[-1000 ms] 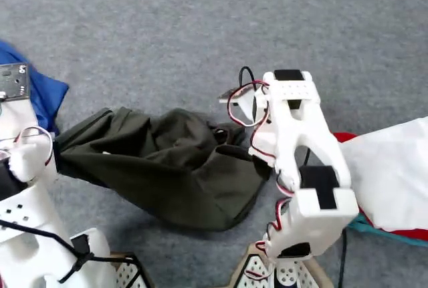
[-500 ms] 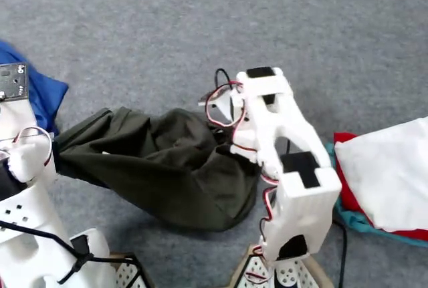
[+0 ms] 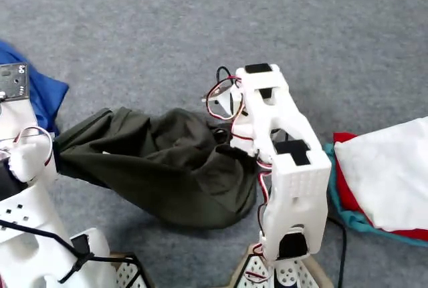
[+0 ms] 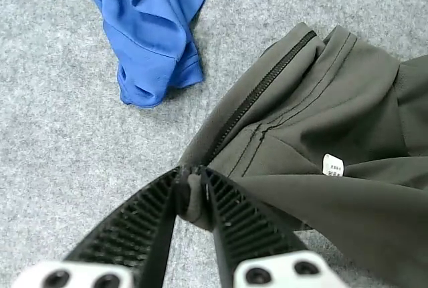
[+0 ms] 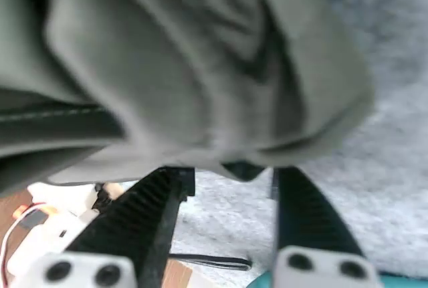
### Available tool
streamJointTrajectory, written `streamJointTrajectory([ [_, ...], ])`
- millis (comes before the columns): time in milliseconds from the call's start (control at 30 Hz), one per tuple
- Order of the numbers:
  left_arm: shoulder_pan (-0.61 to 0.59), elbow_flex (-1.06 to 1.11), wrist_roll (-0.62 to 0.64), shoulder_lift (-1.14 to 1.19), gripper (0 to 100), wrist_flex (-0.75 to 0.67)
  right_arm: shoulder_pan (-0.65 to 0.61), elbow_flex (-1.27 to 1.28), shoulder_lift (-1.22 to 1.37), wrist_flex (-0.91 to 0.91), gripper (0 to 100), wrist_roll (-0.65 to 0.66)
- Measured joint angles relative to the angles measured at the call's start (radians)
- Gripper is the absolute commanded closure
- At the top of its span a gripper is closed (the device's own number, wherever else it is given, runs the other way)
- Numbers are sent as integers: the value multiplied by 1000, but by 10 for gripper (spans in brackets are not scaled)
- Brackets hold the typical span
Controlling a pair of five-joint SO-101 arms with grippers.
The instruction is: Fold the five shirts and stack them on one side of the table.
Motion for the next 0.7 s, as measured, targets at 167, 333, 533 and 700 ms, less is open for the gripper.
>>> streamJointTrajectory([
  [167,0,0,0,0,981,0,-3,-17,6,54,910,-43],
  [333,0,0,0,0,981,0,-3,-71,6,80,991,-103],
  [533,0,0,0,0,981,0,-2,-103,6,80,993,-247],
  [700,0,0,0,0,981,0,-2,-103,-40,84,993,-265],
])
